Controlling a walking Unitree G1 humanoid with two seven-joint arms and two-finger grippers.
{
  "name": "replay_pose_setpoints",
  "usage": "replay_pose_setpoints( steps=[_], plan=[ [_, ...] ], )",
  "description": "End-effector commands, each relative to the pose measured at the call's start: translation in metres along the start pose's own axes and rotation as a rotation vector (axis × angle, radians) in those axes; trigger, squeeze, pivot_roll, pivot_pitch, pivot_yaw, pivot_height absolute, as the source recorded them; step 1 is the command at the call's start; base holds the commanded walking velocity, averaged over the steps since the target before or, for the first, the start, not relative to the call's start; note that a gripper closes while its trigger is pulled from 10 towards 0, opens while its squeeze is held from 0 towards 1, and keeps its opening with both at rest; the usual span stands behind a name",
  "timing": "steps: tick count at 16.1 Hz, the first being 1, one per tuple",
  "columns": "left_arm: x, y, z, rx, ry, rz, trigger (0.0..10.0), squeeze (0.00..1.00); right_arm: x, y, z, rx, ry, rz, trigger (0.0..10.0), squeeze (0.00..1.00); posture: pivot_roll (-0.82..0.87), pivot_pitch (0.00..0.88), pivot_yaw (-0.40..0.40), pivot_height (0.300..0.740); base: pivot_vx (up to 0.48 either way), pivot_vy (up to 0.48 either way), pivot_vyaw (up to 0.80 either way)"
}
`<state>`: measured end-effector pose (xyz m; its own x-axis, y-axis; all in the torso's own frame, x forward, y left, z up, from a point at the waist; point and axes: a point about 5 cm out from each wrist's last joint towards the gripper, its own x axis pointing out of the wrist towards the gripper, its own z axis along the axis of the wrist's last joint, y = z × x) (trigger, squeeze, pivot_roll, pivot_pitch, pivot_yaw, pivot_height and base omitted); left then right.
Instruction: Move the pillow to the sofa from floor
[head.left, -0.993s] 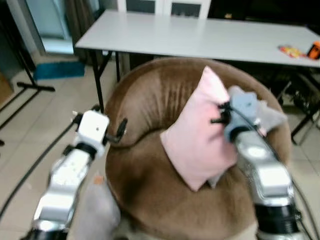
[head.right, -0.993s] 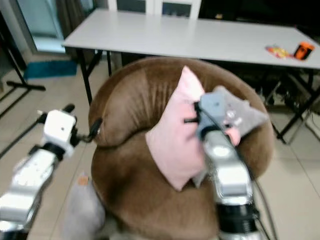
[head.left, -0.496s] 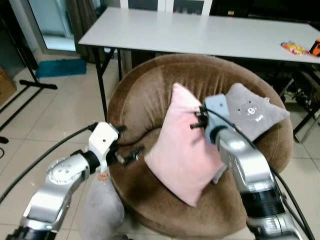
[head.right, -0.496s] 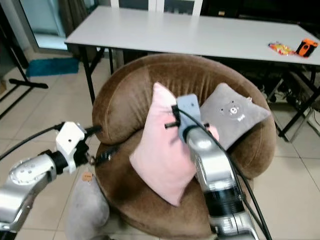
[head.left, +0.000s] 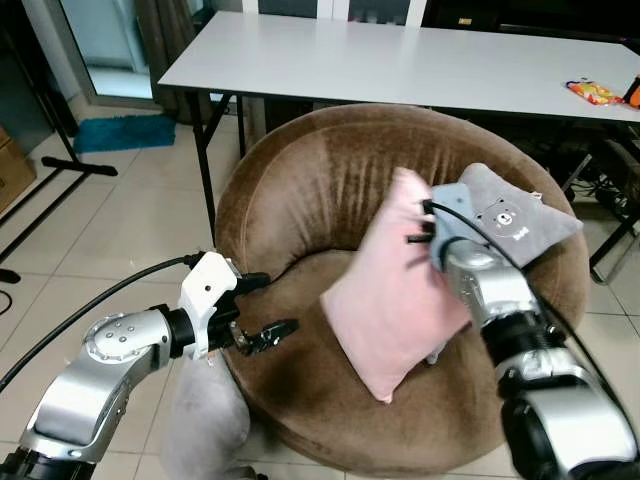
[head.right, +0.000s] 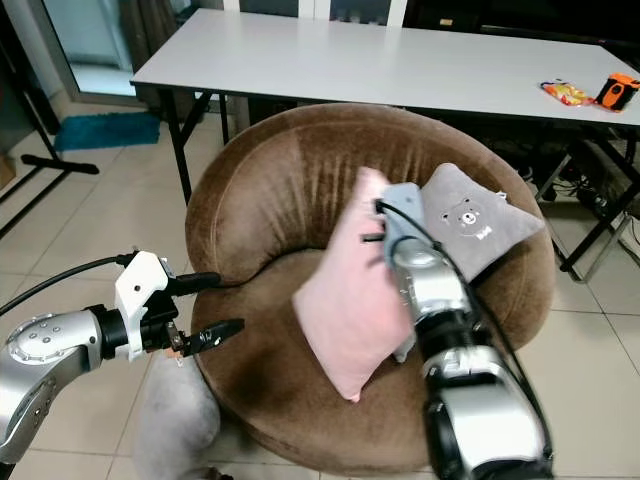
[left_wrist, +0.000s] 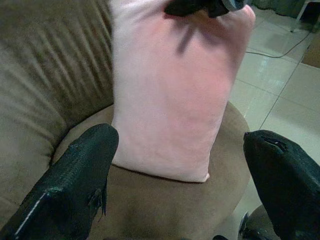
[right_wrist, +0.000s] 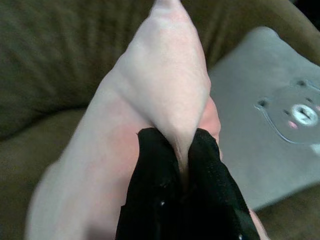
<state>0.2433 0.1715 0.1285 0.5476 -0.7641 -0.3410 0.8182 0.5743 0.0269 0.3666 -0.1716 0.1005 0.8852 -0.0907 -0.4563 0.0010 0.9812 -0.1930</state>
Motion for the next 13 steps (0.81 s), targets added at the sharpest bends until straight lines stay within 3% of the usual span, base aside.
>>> replay_pose_setpoints(
  steps=[1,3,4,7,8,9,11,13],
  plan=[
    [-0.001,-0.003,0.001,0.008,0.007,-0.015,10.0,0.0,0.003,-0.01,0.0,-0.021,-0.013,-0.05,10.0,1.0,0.04,0.0,-0.058,0.74,0.0,0.0,0.0],
    [-0.001,-0.005,0.001,0.004,0.011,-0.018,10.0,0.0,0.005,-0.02,-0.002,-0.097,-0.035,-0.101,10.0,1.0,0.04,0.0,-0.056,0.74,0.0,0.0,0.0],
    [-0.002,-0.007,0.0,0.001,0.013,-0.022,10.0,0.0,0.006,-0.023,0.002,-0.027,-0.074,-0.09,10.0,1.0,0.03,0.0,-0.05,0.74,0.0,0.0,0.0],
    [-0.003,-0.005,0.001,0.029,0.001,0.028,10.0,0.0,0.003,-0.047,0.02,0.03,-0.202,-0.201,10.0,1.0,0.02,0.0,-0.039,0.74,0.0,0.0,0.0],
    [-0.003,-0.004,0.0,0.031,0.0,0.071,10.0,0.0,0.001,-0.054,0.027,0.061,-0.261,-0.239,10.0,0.95,0.01,0.0,-0.026,0.74,0.0,0.0,0.0],
    [-0.004,-0.007,-0.002,0.012,-0.003,0.083,10.0,0.0,-0.001,-0.058,0.028,0.1,-0.276,-0.221,10.0,0.0,0.01,0.0,-0.027,0.74,0.0,0.0,0.0],
    [-0.01,-0.001,-0.001,0.045,-0.056,0.274,10.0,0.0,-0.007,-0.051,0.022,0.088,-0.35,-0.151,10.0,0.0,0.02,0.0,-0.03,0.74,0.0,0.0,0.0],
    [-0.016,0.003,-0.004,0.018,-0.081,0.459,10.0,0.0,-0.025,-0.027,0.008,0.083,-0.377,-0.049,10.0,0.0,0.03,0.0,-0.049,0.74,0.0,0.0,0.0]
  ],
)
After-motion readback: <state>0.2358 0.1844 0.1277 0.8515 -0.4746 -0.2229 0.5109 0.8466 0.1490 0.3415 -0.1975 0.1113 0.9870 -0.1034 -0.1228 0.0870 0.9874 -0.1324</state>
